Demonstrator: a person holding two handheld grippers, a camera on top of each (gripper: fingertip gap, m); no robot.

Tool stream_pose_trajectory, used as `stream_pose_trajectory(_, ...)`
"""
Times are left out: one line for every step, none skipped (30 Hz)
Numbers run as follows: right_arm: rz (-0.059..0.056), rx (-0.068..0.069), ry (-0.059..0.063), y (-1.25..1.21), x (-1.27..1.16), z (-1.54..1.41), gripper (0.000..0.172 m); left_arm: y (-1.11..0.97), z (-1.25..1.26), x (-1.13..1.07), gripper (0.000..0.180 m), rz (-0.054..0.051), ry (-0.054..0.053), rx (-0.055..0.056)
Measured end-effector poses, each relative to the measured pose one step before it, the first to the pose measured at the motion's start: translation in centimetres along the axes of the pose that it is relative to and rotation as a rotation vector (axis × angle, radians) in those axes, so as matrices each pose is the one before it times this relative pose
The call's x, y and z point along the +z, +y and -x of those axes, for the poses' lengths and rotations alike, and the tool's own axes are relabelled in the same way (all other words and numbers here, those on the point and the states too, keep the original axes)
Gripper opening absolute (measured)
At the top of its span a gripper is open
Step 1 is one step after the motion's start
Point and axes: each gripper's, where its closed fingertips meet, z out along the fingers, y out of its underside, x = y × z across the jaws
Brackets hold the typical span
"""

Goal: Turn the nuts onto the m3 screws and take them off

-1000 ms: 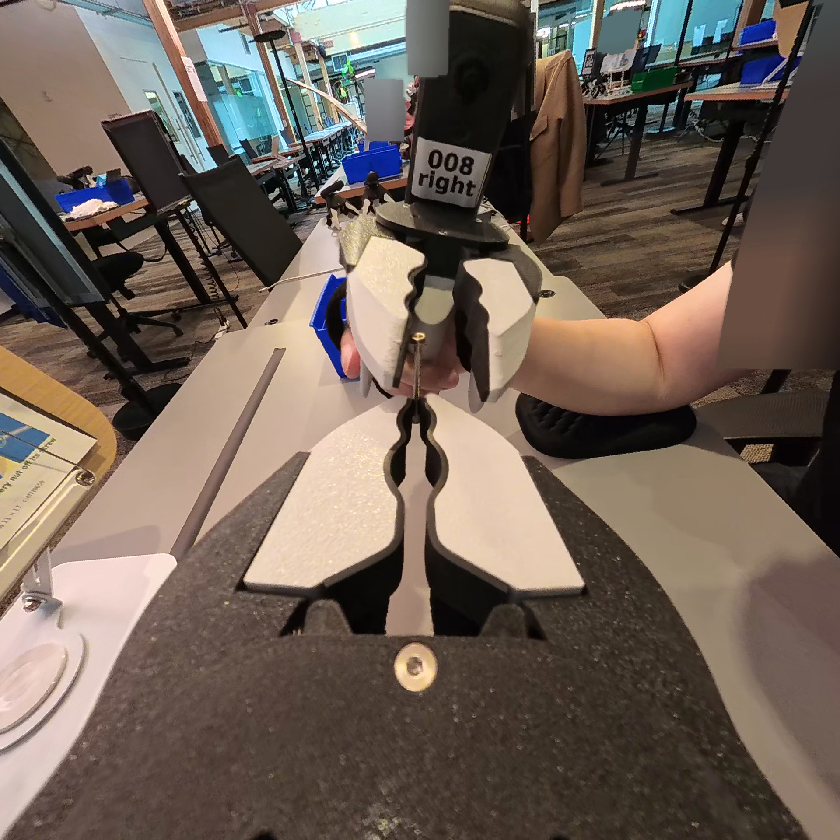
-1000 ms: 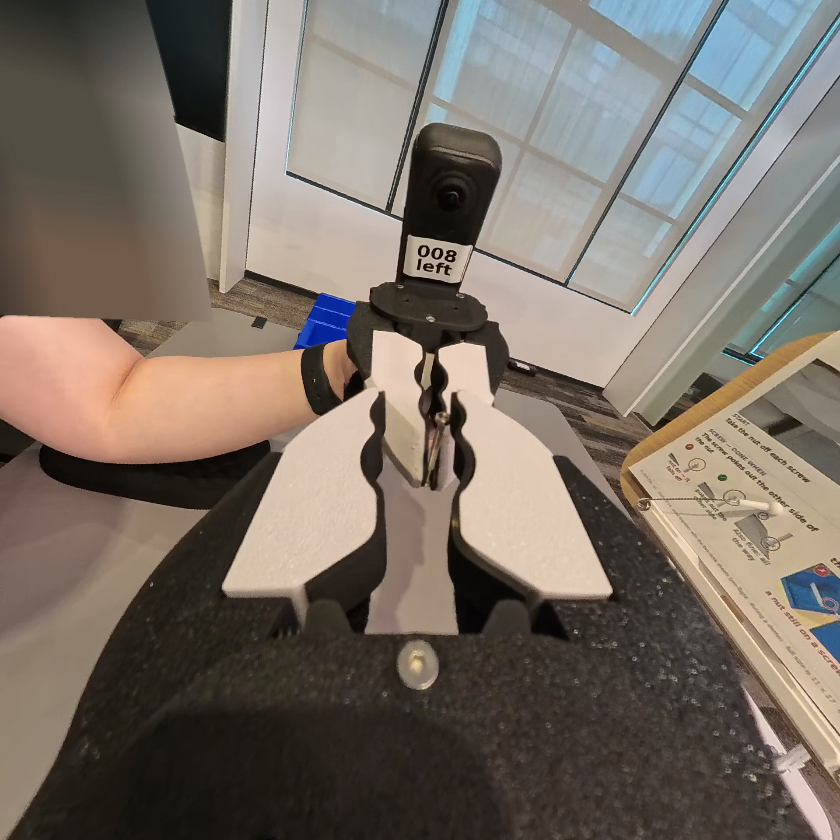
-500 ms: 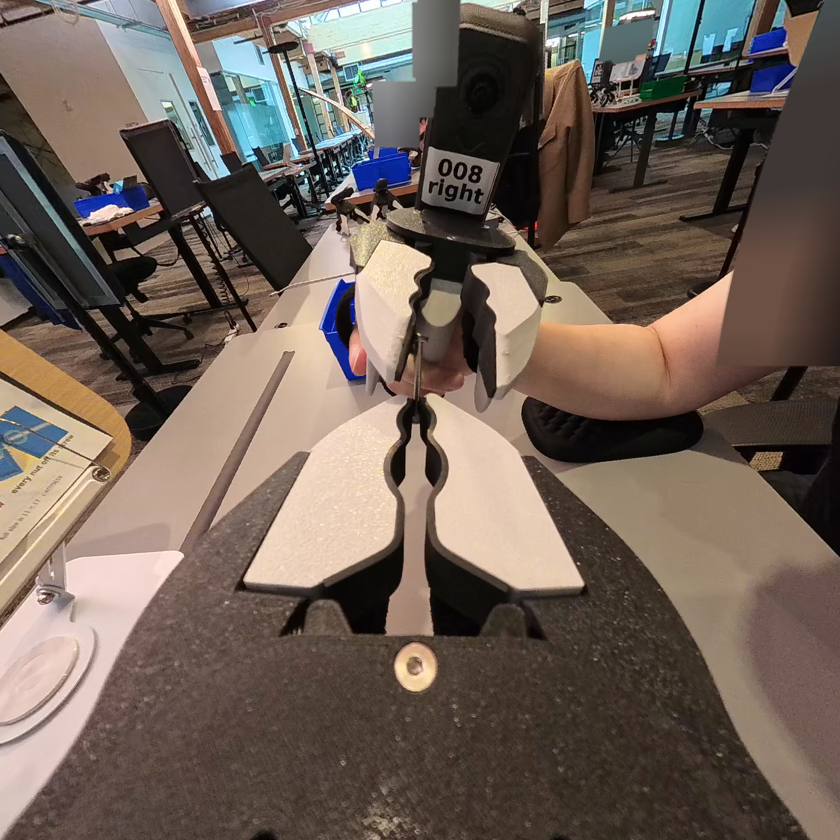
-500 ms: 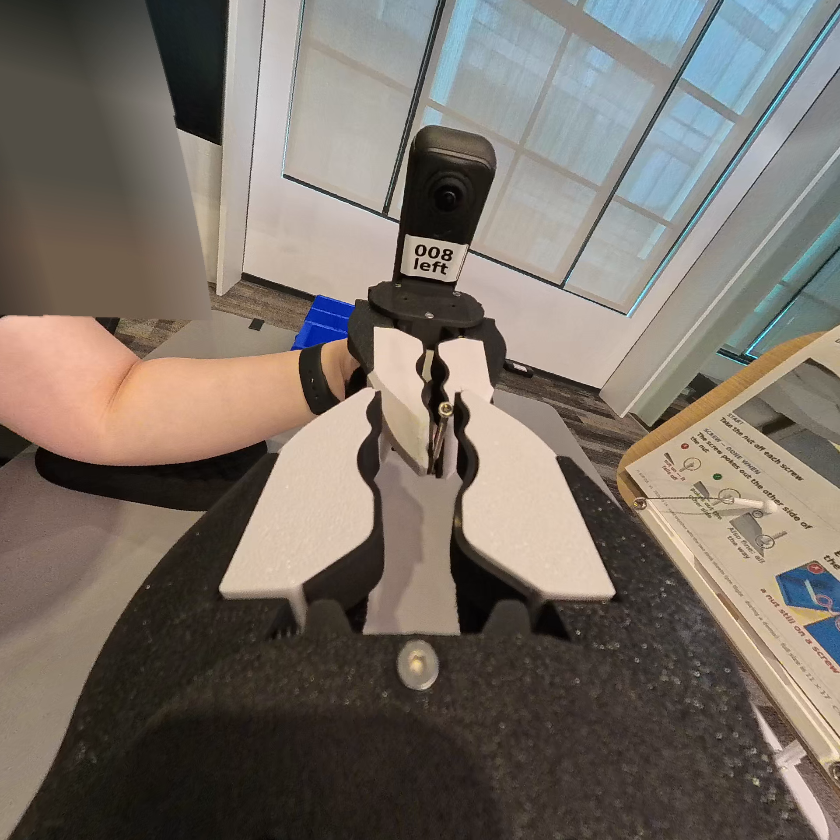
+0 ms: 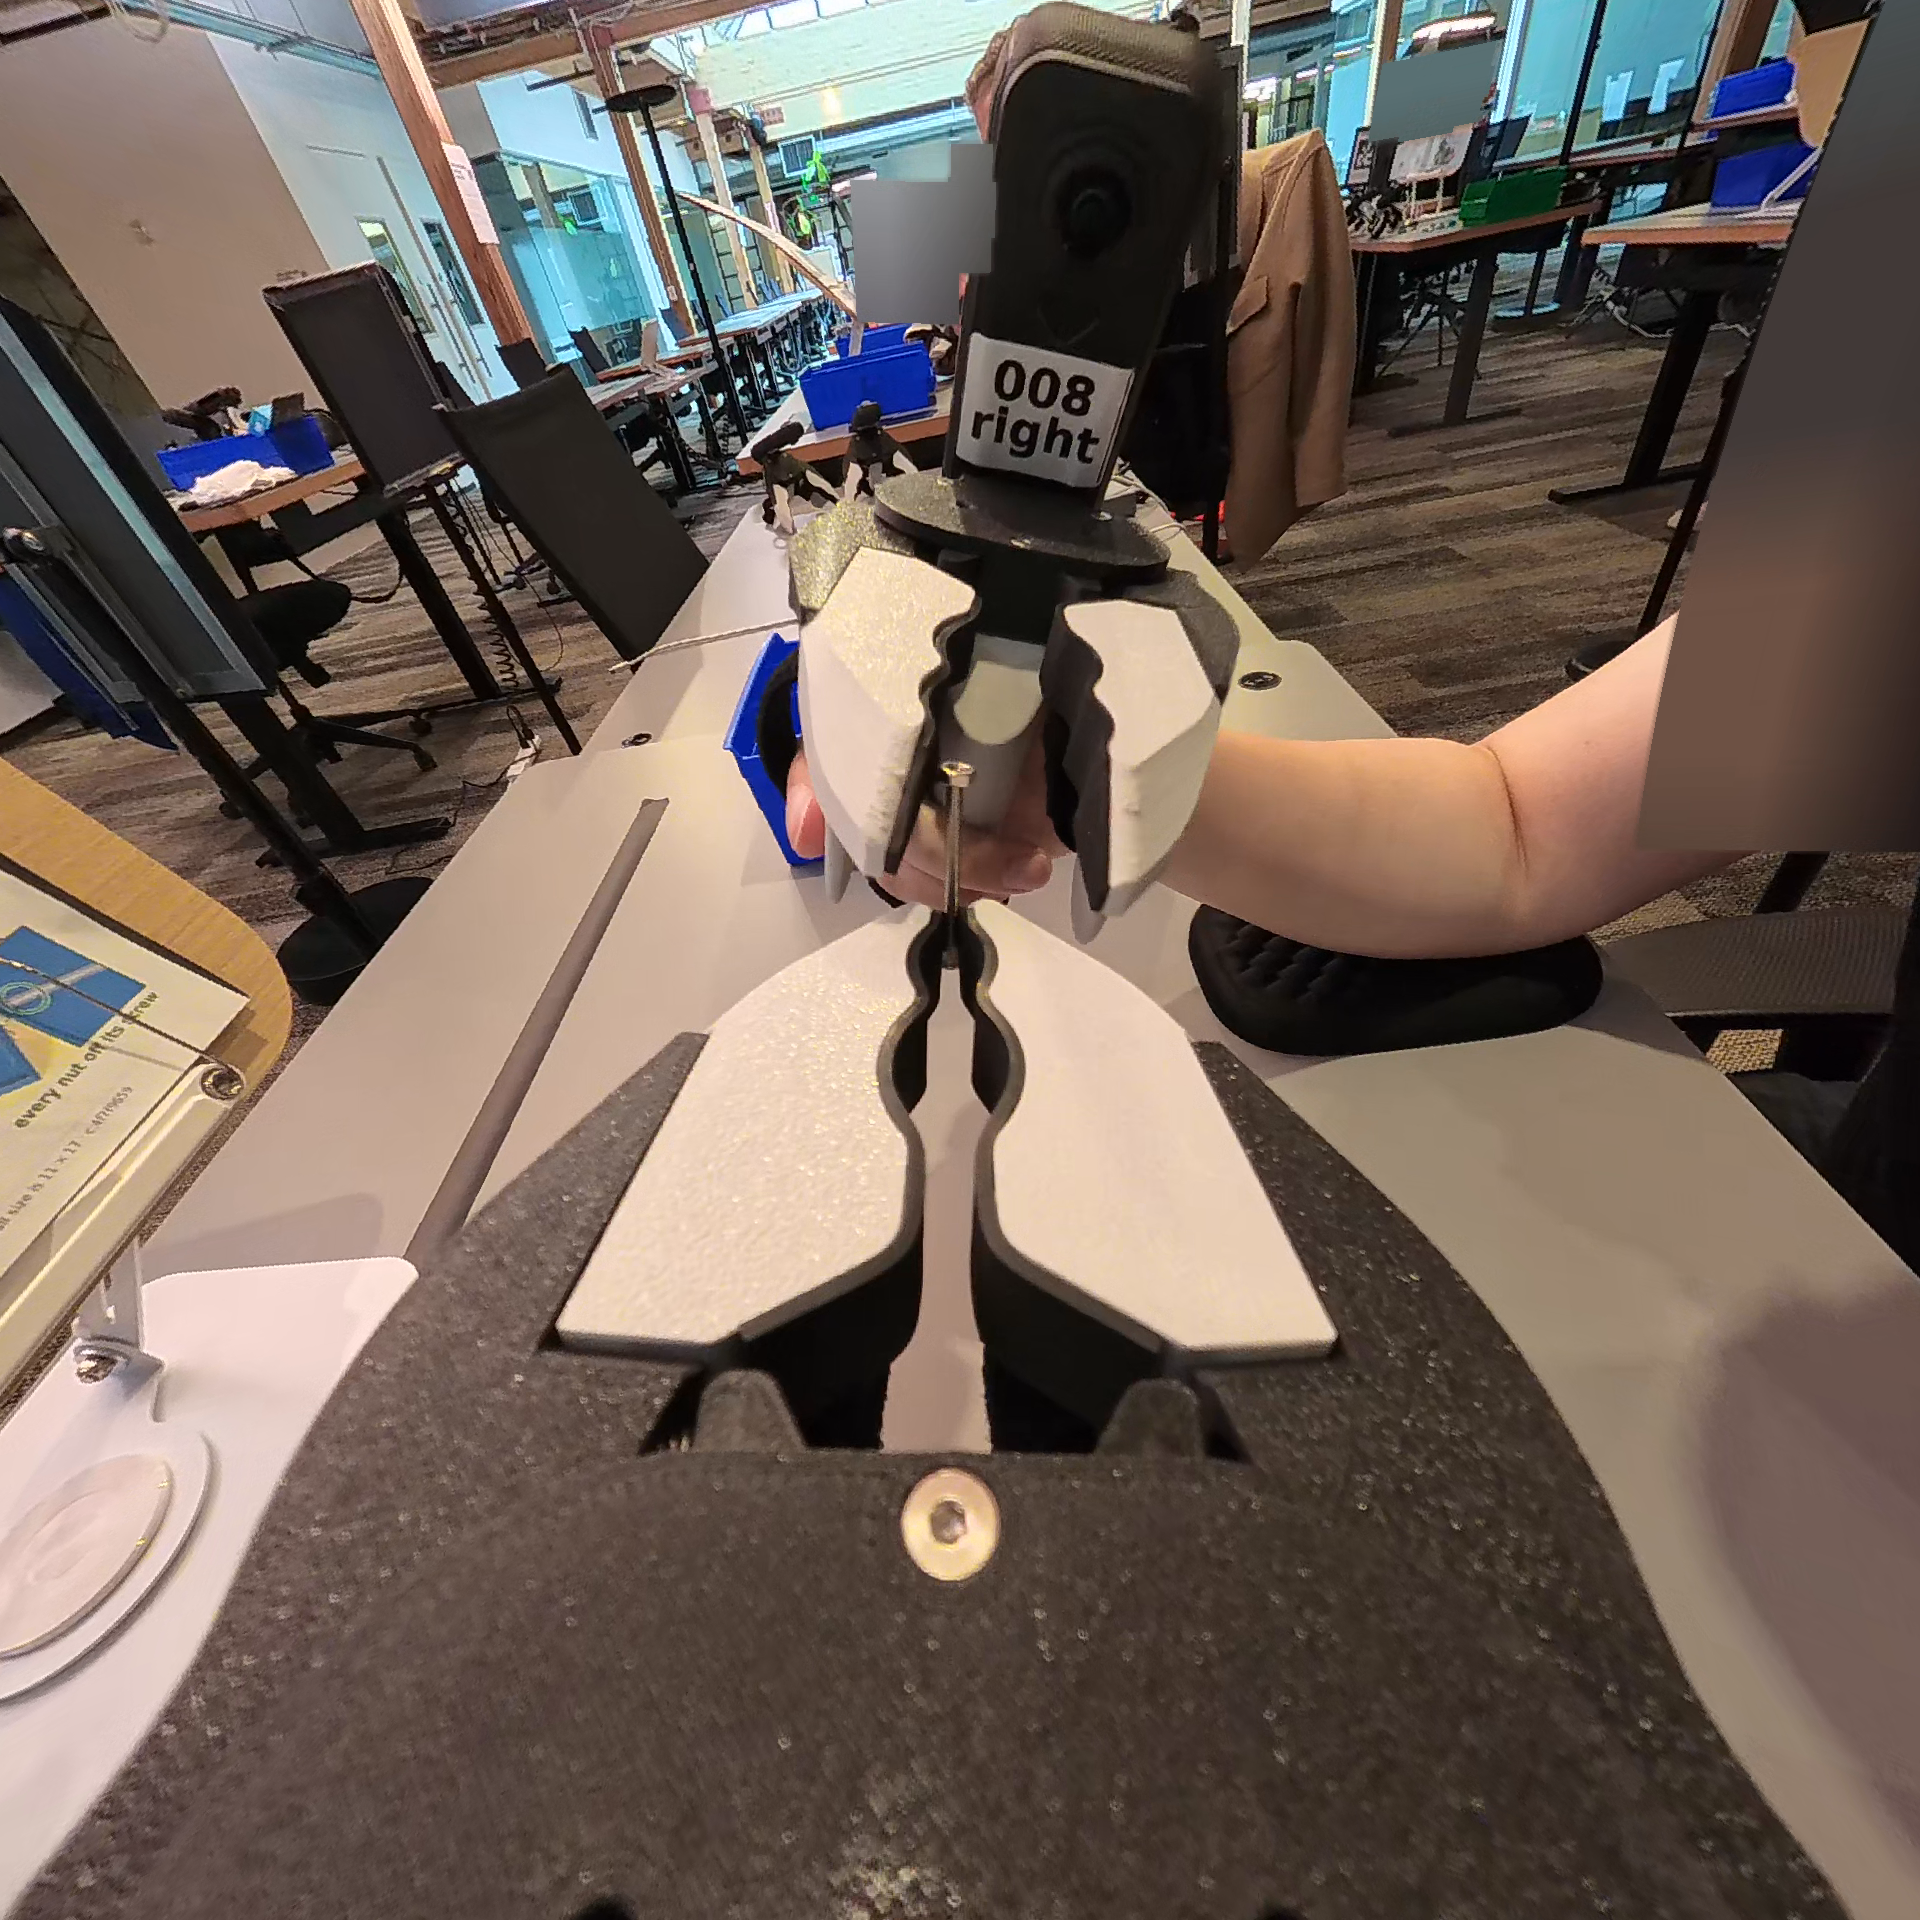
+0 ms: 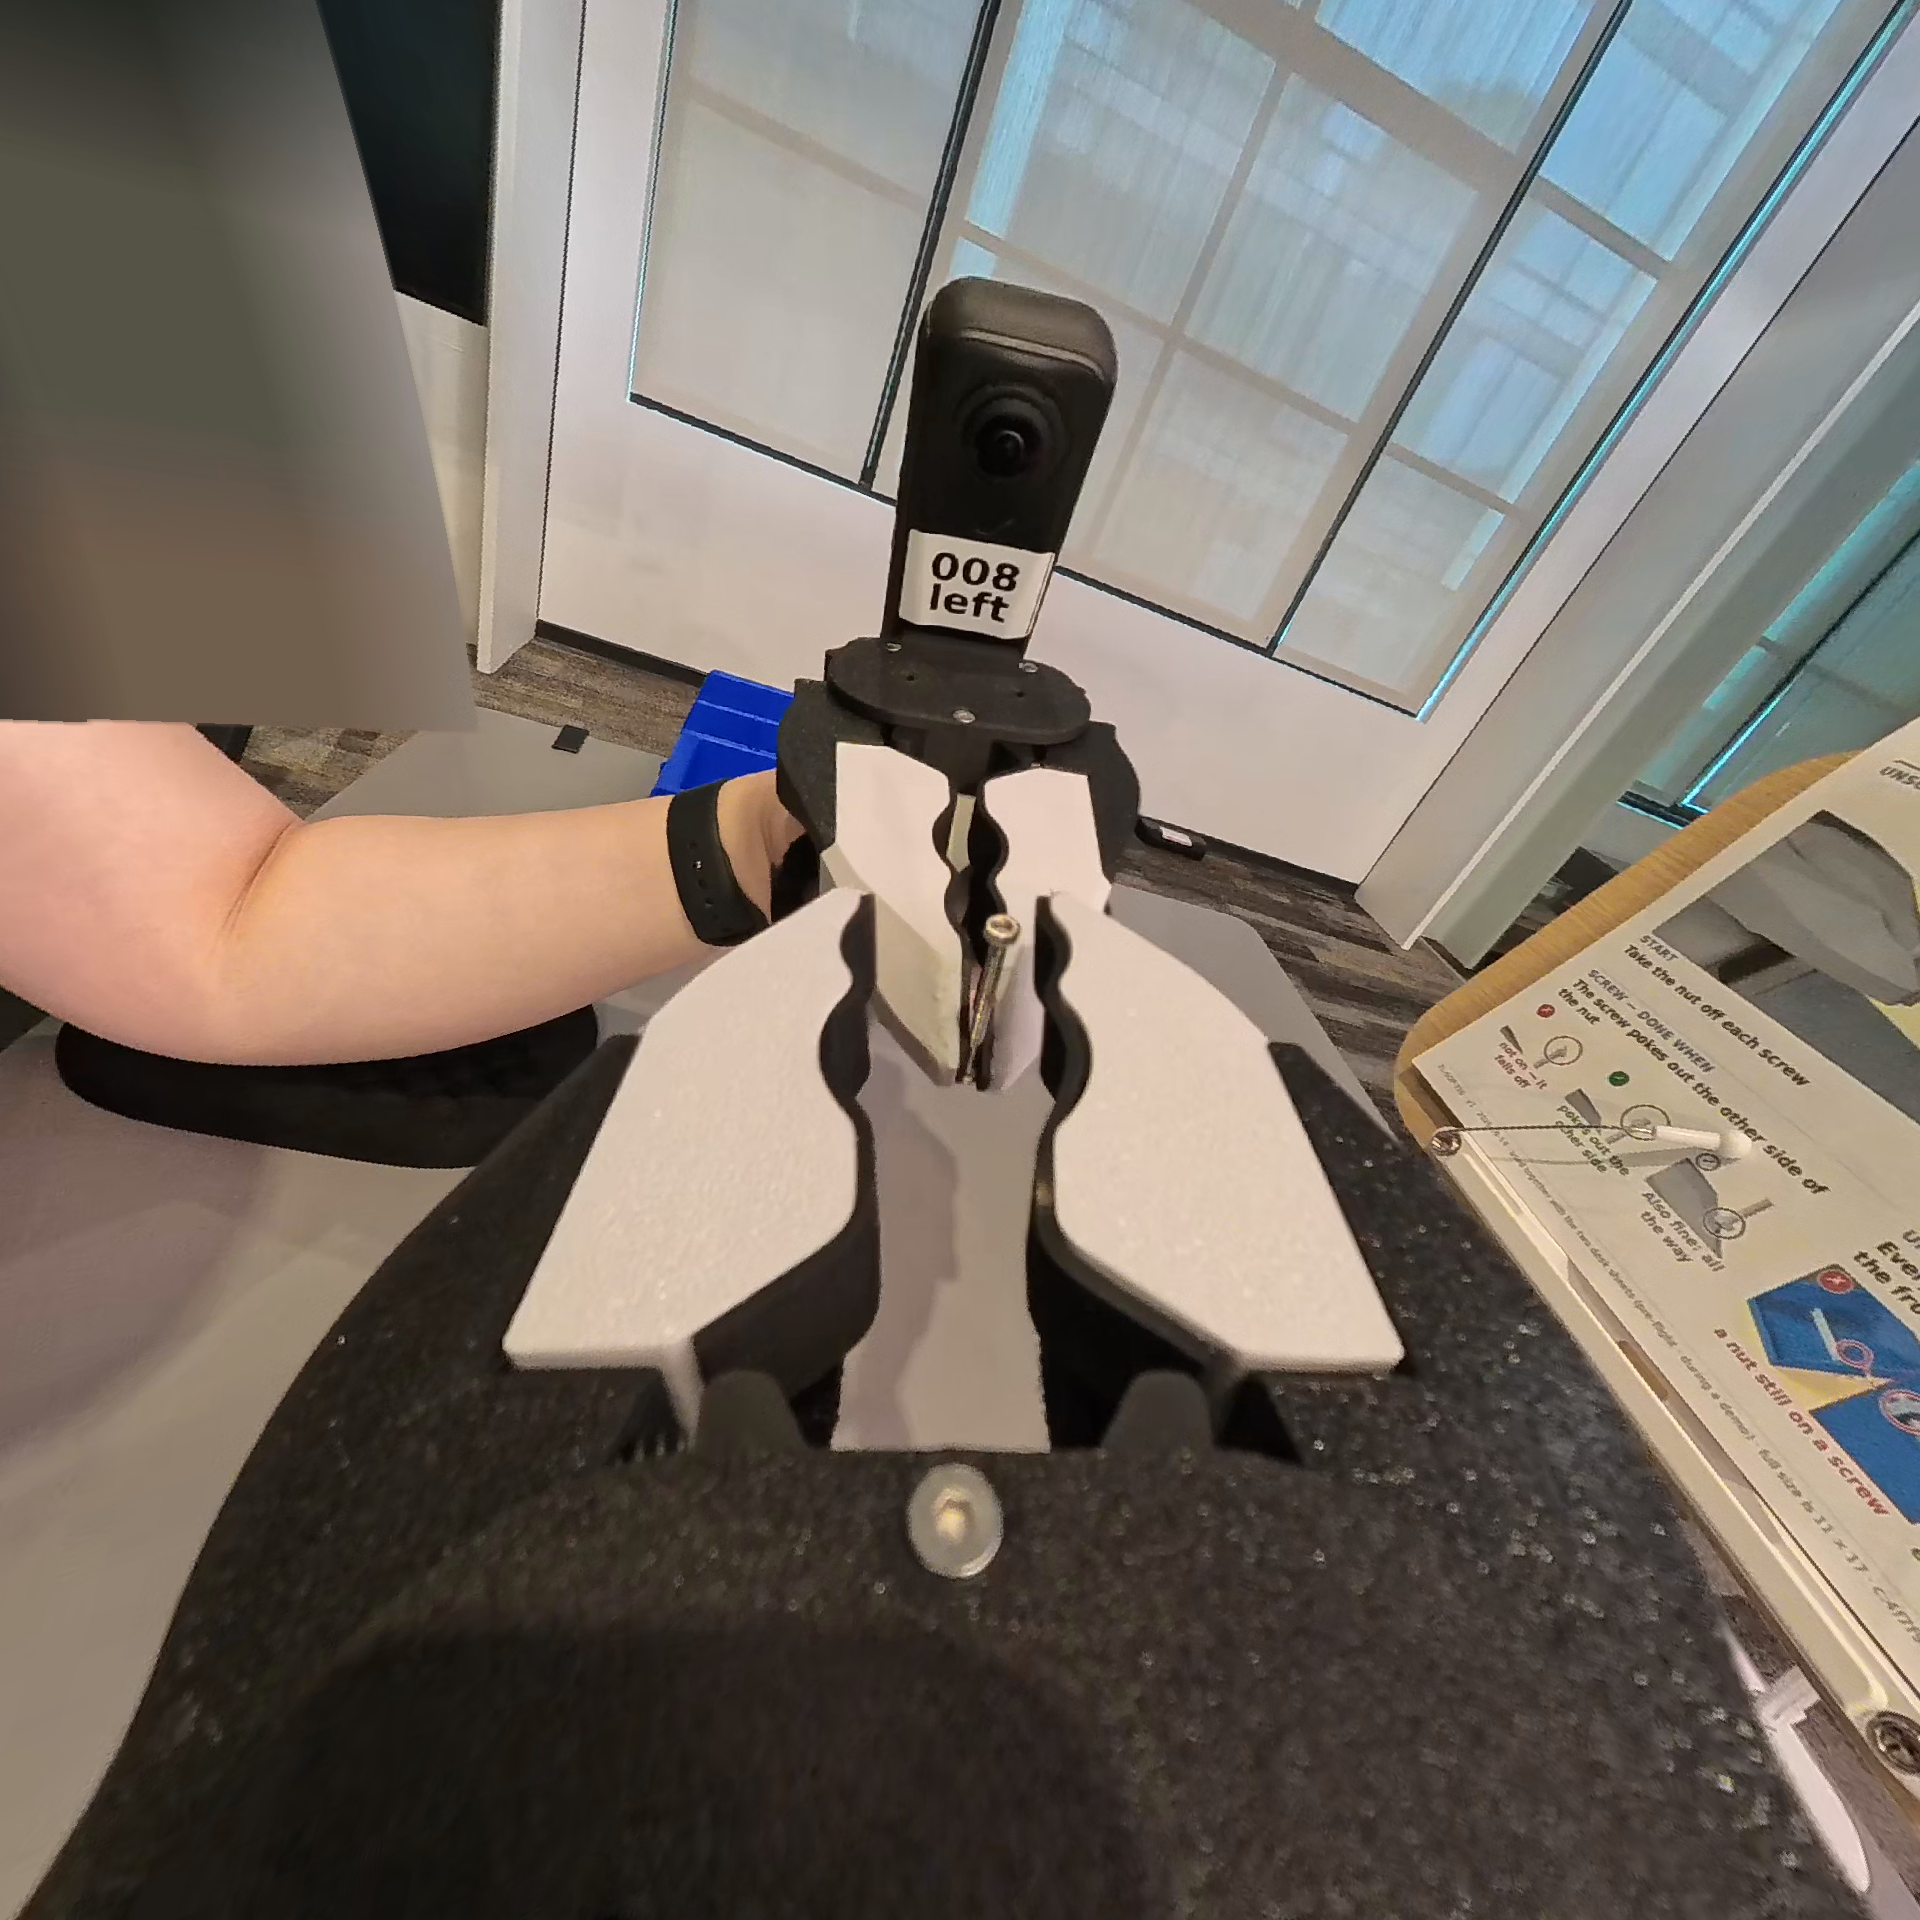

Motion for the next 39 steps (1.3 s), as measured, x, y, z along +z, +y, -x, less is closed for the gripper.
stream_pose_trajectory(-0.0049, -0.0039, 0.0071, -0.09, -0.09, -0.109, 0.028, 0.017, 0.001, -0.018, 0.002, 0.0012, -0.0004, -0.0004)
stream_pose_trajectory(-0.0036, -0.0021, 0.0028, -0.093, -0.089, -0.047, 0.027, -0.005, -0.003, -0.023, 0.002, 0.0002, -0.0001, -0.0005)
stream_pose_trajectory(-0.0005, -0.002, 0.0015, -0.064, -0.091, -0.03, 0.027, -0.032, 0.0, -0.024, 0.002, -0.0012, 0.0001, 0.0001)
stream_pose_trajectory(0.0045, -0.0064, 0.0035, 0.025, -0.11, -0.065, 0.025, -0.019, -0.02, -0.024, 0.002, -0.0008, 0.0002, 0.0005)
stream_pose_trajectory(0.0072, -0.0106, 0.0064, 0.088, -0.114, -0.096, 0.024, -0.003, -0.003, -0.015, 0.002, 0.0007, -0.0007, 0.001)
stream_pose_trajectory(0.004, -0.0103, 0.0072, 0.073, -0.149, -0.117, 0.022, -0.005, -0.018, -0.014, 0.002, 0.0005, 0.0003, 0.0007)
stream_pose_trajectory(-0.0039, -0.0052, 0.0035, -0.024, -0.161, -0.101, 0.02, -0.004, -0.047, -0.005, 0.002, 0.0006, 0.0027, -0.0004)
stream_pose_trajectory(-0.0111, 0.0054, -0.0011, -0.12, -0.153, -0.065, 0.018, 0.033, -0.035, 0.016, 0.002, 0.0021, 0.0025, -0.0007)
stream_pose_trajectory(-0.011, 0.0135, -0.0038, -0.109, -0.117, -0.057, 0.017, 0.043, -0.017, 0.02, 0.002, 0.0031, 0.0007, 0.0)
stream_pose_trajectory(-0.0101, 0.0134, -0.0034, -0.103, -0.095, -0.058, 0.016, 0.056, 0.0, 0.035, 0.002, 0.0026, 0.0002, 0.0005)
stream_pose_trajectory(-0.0078, 0.0085, -0.0068, -0.081, -0.084, 0.021, 0.015, 0.029, 0.002, 0.037, 0.002, 0.002, 0.0001, 0.0)
stream_pose_trajectory(-0.0044, 0.0043, -0.0096, -0.038, -0.069, 0.091, 0.015, 0.037, -0.024, 0.03, 0.002, 0.0018, 0.0015, -0.0008)
stream_pose_trajectory(0.0015, 0.0019, -0.0077, 0.021, -0.055, 0.074, 0.014, 0.012, 0.006, 0.02, 0.002, 0.0013, -0.0002, 0.0001)
stream_pose_trajectory(0.0029, 0.0005, -0.0048, 0.044, -0.037, 0.044, 0.013, -0.01, -0.004, 0.014, 0.002, -0.0004, -0.0005, 0.0012)
stream_pose_trajectory(0.0018, -0.0004, -0.0005, 0.026, -0.021, -0.007, 0.012, -0.027, -0.012, -0.001, 0.002, -0.0013, 0.0005, 0.0006)
stream_pose_trajectory(0.0002, -0.0009, -0.0001, 0.012, -0.012, -0.003, 0.012, -0.018, -0.007, -0.006, 0.002, -0.0007, 0.0003, -0.0006)
stream_pose_trajectory(-0.0012, -0.0009, -0.0002, 0.003, -0.002, 0.001, 0.011, -0.016, 0.001, 0.011, 0.002, -0.0004, 0.0001, -0.0001)
stream_pose_trajectory(-0.0008, -0.001, 0.0003, -0.001, -0.005, -0.01, 0.011, 0.0, -0.02, 0.009, 0.002, 0.0004, 0.0005, 0.0007)
stream_pose_trajectory(-0.002, -0.0013, 0.0008, -0.01, 0.002, -0.005, 0.009, 0.018, -0.008, 0.015, 0.002, 0.0011, -0.0004, 0.0008)
stream_pose_trajectory(0.0002, 0.0005, 0.0004, 0.015, 0.02, -0.004, 0.009, 0.017, -0.017, 0.025, 0.002, 0.0009, 0.0013, -0.0003)
stream_pose_trajectory(0.0021, 0.0001, -0.0018, 0.04, 0.016, 0.023, 0.008, 0.0, -0.018, 0.027, 0.002, 0.0003, 0.0014, -0.0005)
stream_pose_trajectory(0.0012, -0.0011, -0.0008, 0.021, 0.019, 0.019, 0.007, -0.003, -0.005, 0.029, 0.002, 0.0004, -0.0003, 0.0009)
stream_pose_trajectory(0.0007, -0.0023, 0.0007, 0.011, 0.002, -0.002, 0.006, 0.016, -0.004, 0.016, 0.002, 0.001, -0.0005, 0.0012)
stream_pose_trajectory(-0.0009, -0.0031, 0.0012, -0.004, 0.011, -0.001, 0.006, 0.008, -0.02, 0.005, 0.002, 0.0008, 0.0011, 0.0004)
stream_pose_trajectory(-0.0008, -0.0012, 0.0017, -0.008, 0.002, -0.009, 0.006, -0.013, 0.002, -0.009, 0.002, -0.0002, -0.0005, 0.0006)
stream_pose_trajectory(0.0007, 0.0007, 0.0015, 0.003, 0.016, -0.024, 0.006, -0.005, 0.023, -0.022, 0.002, 0.0003, -0.002, 0.001)
stream_pose_trajectory(0.0003, 0.0022, -0.0021, 0.001, 0.002, 0.021, 0.006, 0.009, 0.002, -0.014, 0.002, 0.0008, -0.0012, 0.001)
stream_pose_trajectory(0.0, 0.0031, -0.0006, 0.002, -0.005, -0.002, 0.006, 0.001, 0.016, -0.008, 0.002, 0.0013, -0.0019, 0.0025)
stream_pose_trajectory(0.0022, 0.0038, 0.0028, 0.028, 0.002, -0.061, 0.006, 0.002, 0.055, -0.008, 0.002, 0.0025, -0.0058, 0.0033)
stream_pose_trajectory(0.0056, 0.0054, 0.0076, 0.062, 0.013, -0.141, 0.006, 0.038, 0.119, -0.003, 0.002, 0.0046, -0.0099, 0.0034)
stream_pose_trajectory(0.0071, 0.0053, 0.013, 0.061, 0.023, -0.216, 0.006, 0.031, 0.212, 0.003, 0.002, 0.0057, -0.0158, 0.0037)
stream_pose_trajectory(0.0047, 0.0044, 0.0151, 0.023, 0.036, -0.23, 0.006, 0.007, 0.231, 0.007, 0.002, 0.0048, -0.018, 0.0036)
stream_pose_trajectory(0.0048, 0.0074, 0.0183, 0.037, 0.044, -0.285, 0.006, 0.003, 0.283, 0.002, 0.002, 0.0051, -0.0208, 0.0042)
stream_pose_trajectory(0.0059, 0.0077, 0.0217, 0.055, 0.08, -0.335, 0.006, 0.01, 0.361, 0.003, 0.002, 0.0071, -0.0272, 0.0059)
stream_pose_trajectory(0.0023, 0.0053, 0.0255, 0.048, 0.081, -0.37, 0.006, 0.028, 0.425, 0.013, 0.002, 0.0081, -0.0312, 0.008)
stream_pose_trajectory(-0.0026, 0.0062, 0.0312, 0.03, 0.081, -0.452, 0.006, -0.002, 0.47, 0.025, 0.002, 0.0039, -0.0342, 0.0082)
stream_pose_trajectory(-0.0032, 0.0109, 0.0289, 0.055, 0.089, -0.454, 0.006, 0.009, 0.495, 0.059, 0.002, 0.002, -0.0331, 0.0038)
stream_pose_trajectory(-0.0014, 0.0161, 0.0207, 0.1, 0.099, -0.352, 0.006, 0.055, 0.388, 0.068, 0.002, 0.0029, -0.0239, -0.0015)
stream_pose_trajectory(0.0004, 0.0154, 0.0171, 0.126, 0.087, -0.298, 0.006, 0.114, 0.312, 0.046, 0.002, 0.003, -0.0166, -0.0043)
